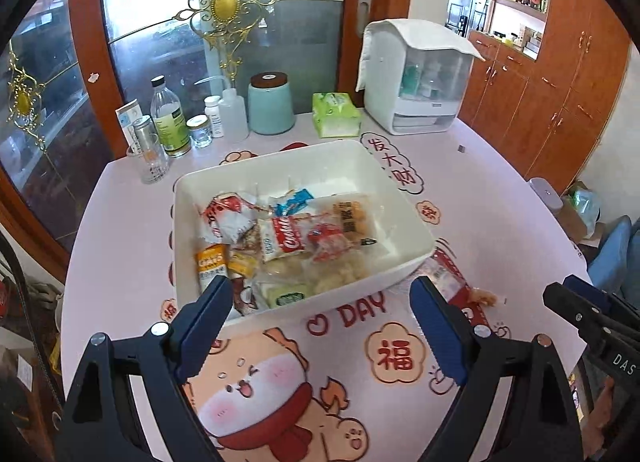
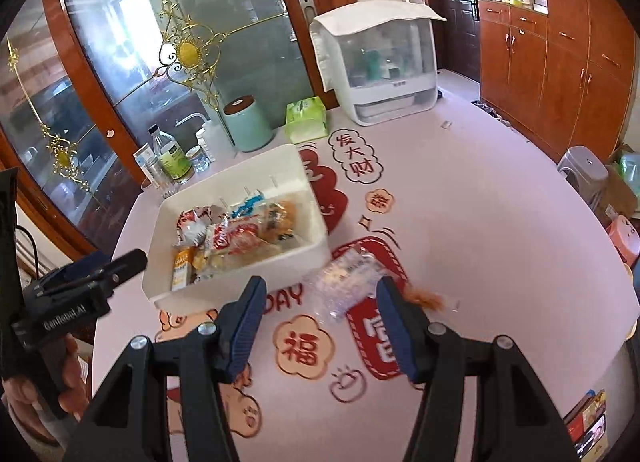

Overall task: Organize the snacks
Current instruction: 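Move both open tools back toward the bread bag and orange packet on the table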

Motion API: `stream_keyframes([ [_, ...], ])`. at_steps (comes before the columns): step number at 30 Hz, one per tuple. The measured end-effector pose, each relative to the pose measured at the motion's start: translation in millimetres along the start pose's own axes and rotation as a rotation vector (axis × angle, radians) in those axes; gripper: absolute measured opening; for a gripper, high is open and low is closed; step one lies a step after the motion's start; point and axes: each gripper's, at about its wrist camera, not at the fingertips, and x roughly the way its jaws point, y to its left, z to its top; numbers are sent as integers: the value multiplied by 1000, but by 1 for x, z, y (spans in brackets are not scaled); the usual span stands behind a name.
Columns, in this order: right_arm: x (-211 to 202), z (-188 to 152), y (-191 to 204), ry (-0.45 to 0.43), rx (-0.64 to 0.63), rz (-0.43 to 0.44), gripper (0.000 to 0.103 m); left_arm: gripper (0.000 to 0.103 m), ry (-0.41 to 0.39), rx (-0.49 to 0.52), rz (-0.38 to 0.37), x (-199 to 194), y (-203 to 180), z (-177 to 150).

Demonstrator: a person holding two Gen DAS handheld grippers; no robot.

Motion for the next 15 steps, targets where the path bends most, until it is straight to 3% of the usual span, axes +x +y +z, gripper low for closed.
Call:
stream_keyframes([
  [8,2,-10,-73,29,-69,56,60,90,81,11,17,31,-63,-14],
  [15,36,-24,-130,136,-178,117,60,90,143,43,32,101,-123,-38],
])
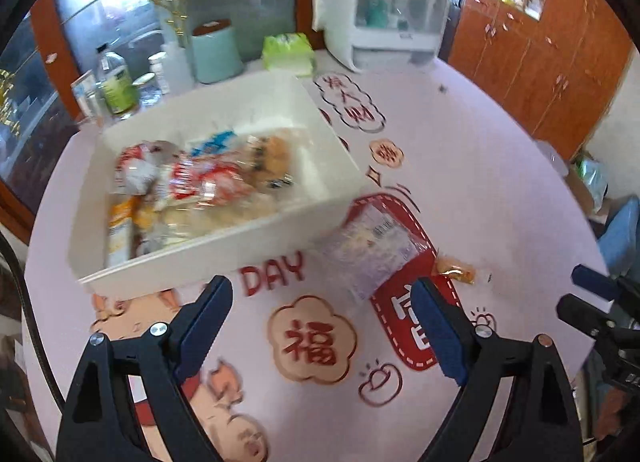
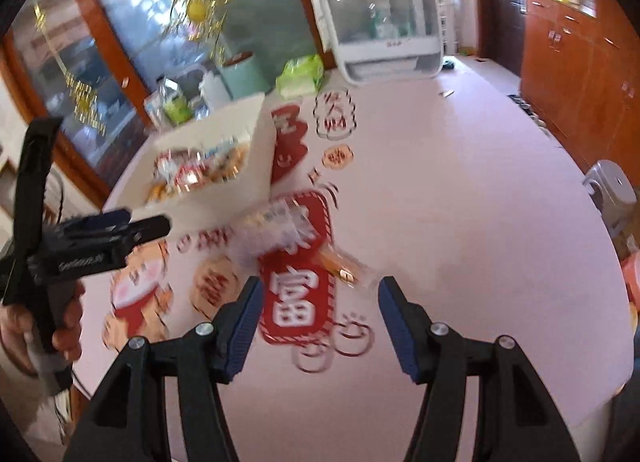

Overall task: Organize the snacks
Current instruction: 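Move both open tools back toward the bread bag and orange packet on the table, then grasp the purple-printed bread bag with the left tool while the right tool grasps the orange packet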

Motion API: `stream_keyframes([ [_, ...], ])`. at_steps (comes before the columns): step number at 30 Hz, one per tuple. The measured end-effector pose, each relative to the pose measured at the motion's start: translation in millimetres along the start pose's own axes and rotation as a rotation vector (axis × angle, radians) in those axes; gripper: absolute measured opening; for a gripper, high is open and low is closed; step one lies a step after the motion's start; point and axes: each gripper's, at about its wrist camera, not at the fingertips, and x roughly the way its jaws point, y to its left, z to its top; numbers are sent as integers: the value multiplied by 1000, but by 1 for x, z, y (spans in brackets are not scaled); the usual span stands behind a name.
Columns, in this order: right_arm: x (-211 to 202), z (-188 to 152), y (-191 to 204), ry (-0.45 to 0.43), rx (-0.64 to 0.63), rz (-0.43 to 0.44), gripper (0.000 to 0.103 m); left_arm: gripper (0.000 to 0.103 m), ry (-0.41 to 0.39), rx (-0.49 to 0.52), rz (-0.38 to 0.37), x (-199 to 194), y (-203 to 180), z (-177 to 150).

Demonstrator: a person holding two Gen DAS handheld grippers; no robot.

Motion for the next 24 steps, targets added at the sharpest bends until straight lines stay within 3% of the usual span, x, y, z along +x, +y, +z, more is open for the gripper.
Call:
stream_keyframes([
  [7,48,-9,-27,115,-112,18,60,90,-28,230,100,50,-43,0],
  [14,92,-1,-20,145,-228,70,60,90,-33,374,83,82,-69,7],
  [19,118,10,-12,155,-289,105,59,90,45,397,2,107,-72,11],
  [22,134,14,-10,180,-319,125,48,90,84,403,-8,119,-72,9],
  [24,143,13,-8,206,-337,137,34,90,82,422,-12,120,-74,7],
])
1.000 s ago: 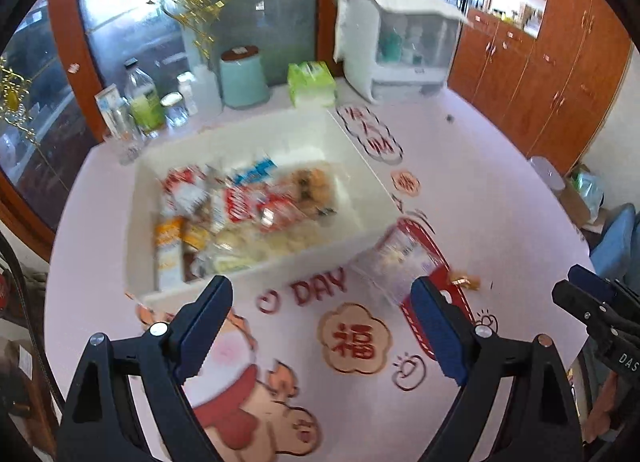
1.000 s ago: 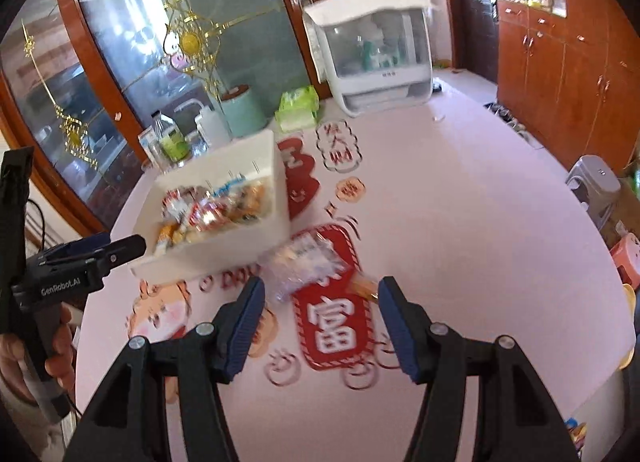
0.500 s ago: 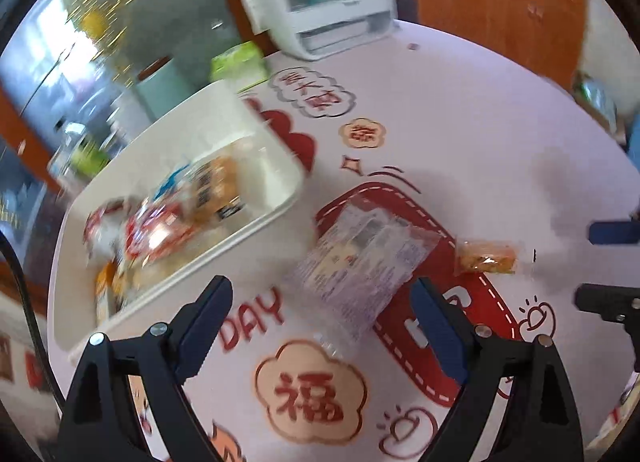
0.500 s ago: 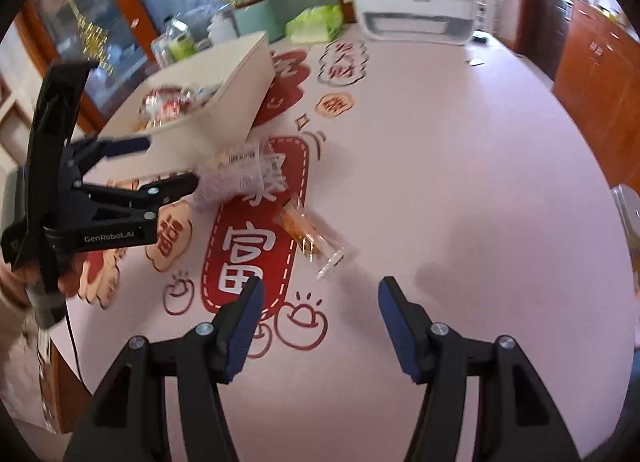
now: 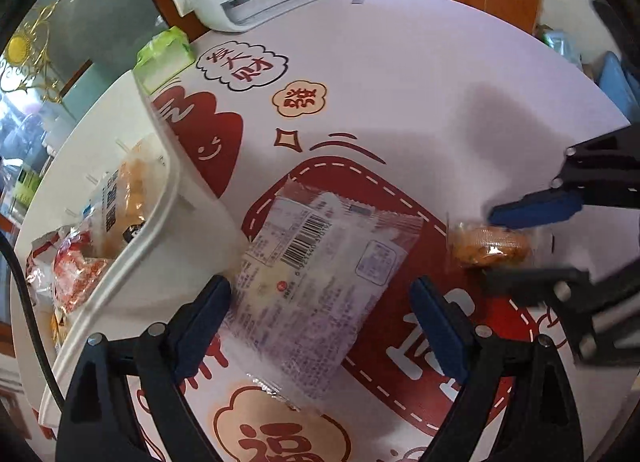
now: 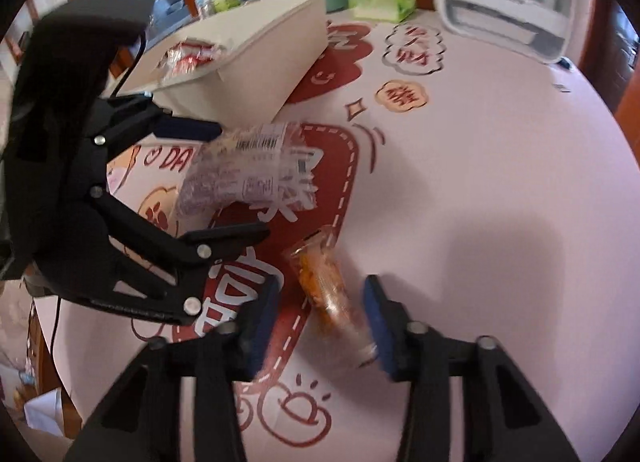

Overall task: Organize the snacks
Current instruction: 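Grasp the purple-printed bread bag with the left tool while the right tool grasps the orange packet, then carry both snacks over the white tray, drop them in and open both tools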

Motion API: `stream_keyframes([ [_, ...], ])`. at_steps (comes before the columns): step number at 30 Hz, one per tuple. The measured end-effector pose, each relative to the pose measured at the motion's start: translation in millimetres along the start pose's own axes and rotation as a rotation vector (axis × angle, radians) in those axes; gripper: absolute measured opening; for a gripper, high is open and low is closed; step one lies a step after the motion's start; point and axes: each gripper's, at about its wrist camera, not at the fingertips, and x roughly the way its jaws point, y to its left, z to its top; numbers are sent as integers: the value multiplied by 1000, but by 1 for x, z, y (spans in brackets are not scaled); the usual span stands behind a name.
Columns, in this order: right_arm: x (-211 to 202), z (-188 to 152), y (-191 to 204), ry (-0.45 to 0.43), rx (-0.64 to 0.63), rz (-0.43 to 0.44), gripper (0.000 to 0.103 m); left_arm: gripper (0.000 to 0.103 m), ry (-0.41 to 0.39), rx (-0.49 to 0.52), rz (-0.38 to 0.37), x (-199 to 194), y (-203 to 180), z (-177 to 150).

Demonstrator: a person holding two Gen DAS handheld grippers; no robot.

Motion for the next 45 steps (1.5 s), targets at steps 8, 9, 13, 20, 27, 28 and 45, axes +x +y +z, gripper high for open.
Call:
stream_keyframes([
  [8,-3,-4,-3,-19,-39,-21,22,54,-3,0,-18,1,-5,0],
  [9,-5,-6,-4,-19,-33,-18,22,53,-6,2,-11,0,-8,-1],
  [13,-15,-22,-10,-17,25,30,22,48,-18,-2,-9,-7,-22,-6],
  [20,-36,-44,-3,-32,89,64,22,45,3,-146,-88,-31,-33,-24],
  [27,-60,-46,20,-60,94,95,22,45,23,-274,-66,-72,-30,-51],
  [28,-63,-44,25,-64,89,97,22,45,22,-289,-56,-79,-26,-54],
  [45,-90,27,143,-146,26,92,22,45,-67,-427,126,-181,83,-115],
])
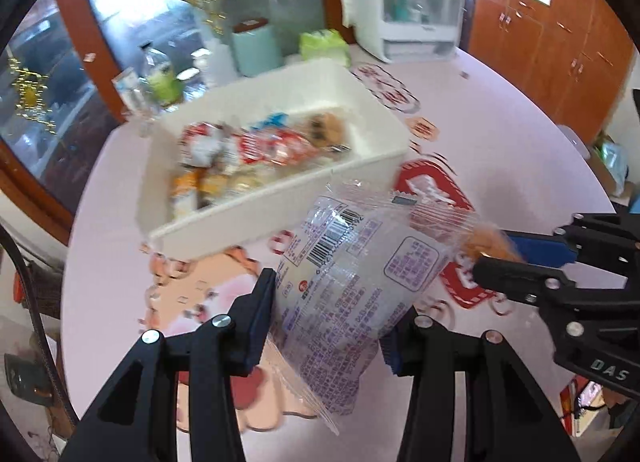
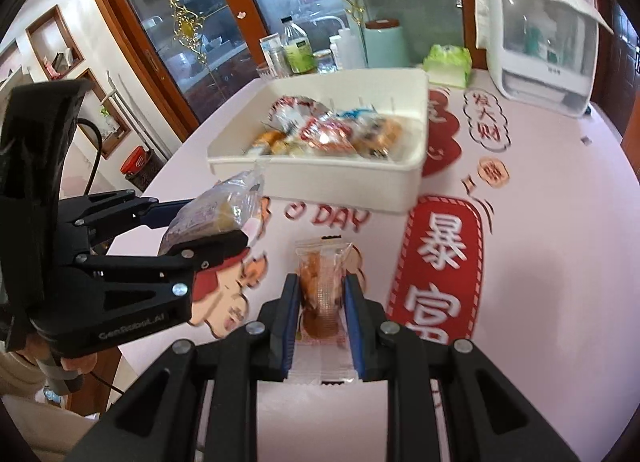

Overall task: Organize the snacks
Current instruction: 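Carry both snacks over the white tray, drop them in and open both tools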

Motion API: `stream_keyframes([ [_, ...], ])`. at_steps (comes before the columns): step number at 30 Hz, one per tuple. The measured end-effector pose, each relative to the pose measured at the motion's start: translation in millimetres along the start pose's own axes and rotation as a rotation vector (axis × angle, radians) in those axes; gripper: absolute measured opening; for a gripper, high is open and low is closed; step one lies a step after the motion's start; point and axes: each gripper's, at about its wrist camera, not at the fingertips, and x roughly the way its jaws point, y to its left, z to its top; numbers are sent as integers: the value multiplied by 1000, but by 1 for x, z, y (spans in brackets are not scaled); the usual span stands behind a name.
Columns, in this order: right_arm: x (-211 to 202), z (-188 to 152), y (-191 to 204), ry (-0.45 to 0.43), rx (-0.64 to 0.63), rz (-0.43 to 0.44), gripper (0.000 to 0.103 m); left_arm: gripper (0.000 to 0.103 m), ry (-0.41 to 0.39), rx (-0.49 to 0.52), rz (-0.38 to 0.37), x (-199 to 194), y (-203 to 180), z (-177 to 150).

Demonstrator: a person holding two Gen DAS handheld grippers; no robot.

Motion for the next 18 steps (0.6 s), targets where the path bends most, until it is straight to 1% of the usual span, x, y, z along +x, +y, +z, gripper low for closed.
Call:
stream_keyframes([
  [3,-3,17,19,-7,-11,-18,22,45,-34,-27,18,-8,28,7],
  [9,-12,58,41,-38,-12,-74,22,45,-104,-80,56,-24,77,31],
  [13,-17,92,45,-65,28,-118,22,45,-145,-108,87,-31,106,53],
  [18,-18,136,40,-99,91,-131,22,46,-186,-123,105,-37,128,87],
])
